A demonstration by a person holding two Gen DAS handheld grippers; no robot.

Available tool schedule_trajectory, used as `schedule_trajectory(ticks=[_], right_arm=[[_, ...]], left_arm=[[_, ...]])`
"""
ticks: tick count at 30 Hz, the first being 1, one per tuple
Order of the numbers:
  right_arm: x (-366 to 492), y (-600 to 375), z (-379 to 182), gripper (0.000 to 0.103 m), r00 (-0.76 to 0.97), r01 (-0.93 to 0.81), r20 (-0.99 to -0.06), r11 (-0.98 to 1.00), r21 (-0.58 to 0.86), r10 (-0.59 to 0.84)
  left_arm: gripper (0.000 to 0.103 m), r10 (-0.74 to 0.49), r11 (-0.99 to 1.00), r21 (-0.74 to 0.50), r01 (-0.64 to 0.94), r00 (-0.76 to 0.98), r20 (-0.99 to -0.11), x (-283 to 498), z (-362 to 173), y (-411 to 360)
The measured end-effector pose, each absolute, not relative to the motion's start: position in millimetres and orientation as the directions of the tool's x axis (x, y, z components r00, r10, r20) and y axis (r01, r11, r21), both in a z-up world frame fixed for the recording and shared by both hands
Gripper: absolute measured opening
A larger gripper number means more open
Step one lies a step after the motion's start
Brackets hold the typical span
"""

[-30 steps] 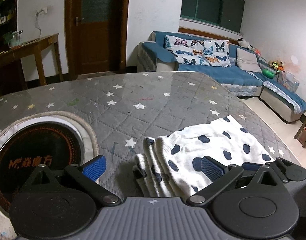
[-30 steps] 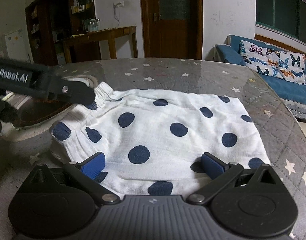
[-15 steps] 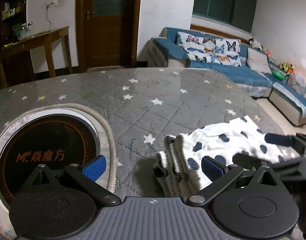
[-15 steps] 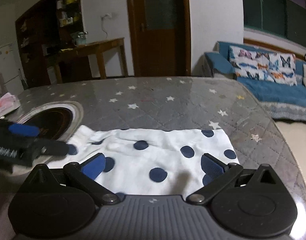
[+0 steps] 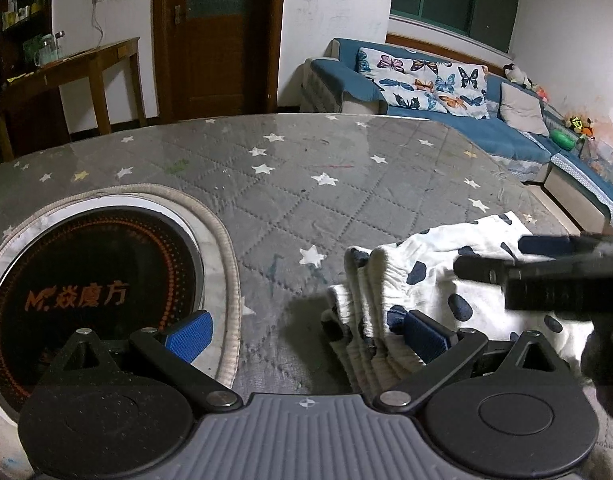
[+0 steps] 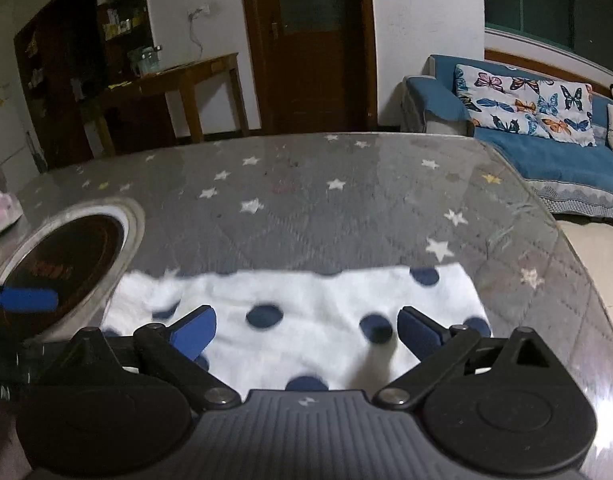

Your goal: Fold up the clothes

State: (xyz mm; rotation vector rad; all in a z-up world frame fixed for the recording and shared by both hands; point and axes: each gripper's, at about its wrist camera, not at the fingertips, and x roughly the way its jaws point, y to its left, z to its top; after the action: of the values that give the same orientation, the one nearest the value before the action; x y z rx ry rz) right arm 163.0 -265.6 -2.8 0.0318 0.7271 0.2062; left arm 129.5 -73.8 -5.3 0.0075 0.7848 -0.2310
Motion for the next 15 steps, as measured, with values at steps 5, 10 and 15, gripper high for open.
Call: schedule_trajectory(ticks=[5,10,15], right_arm=[[185,-263,-14,0.091,0.694,-0.156,-0.692,0.98,0.123,0.198],[186,-256,-11,0.091,0.703,-0.167,-0.689,0.982,0.085,0.179],[159,-254,5,0.09,0.737,-0.196,-0.65,0.979,0.059,0.187]], left_arm=[[0.103,-0.208,0.974,-0.087,0.208,0.677,-0.706,131,-8,-73],[0.103,-0.211,0.974,-0.093,0.207,0.672,-0.71,132,-10,-72],[0.103,-0.22,0.973,-0.11,0.203,0.667,-0.712,132,-10,-68]])
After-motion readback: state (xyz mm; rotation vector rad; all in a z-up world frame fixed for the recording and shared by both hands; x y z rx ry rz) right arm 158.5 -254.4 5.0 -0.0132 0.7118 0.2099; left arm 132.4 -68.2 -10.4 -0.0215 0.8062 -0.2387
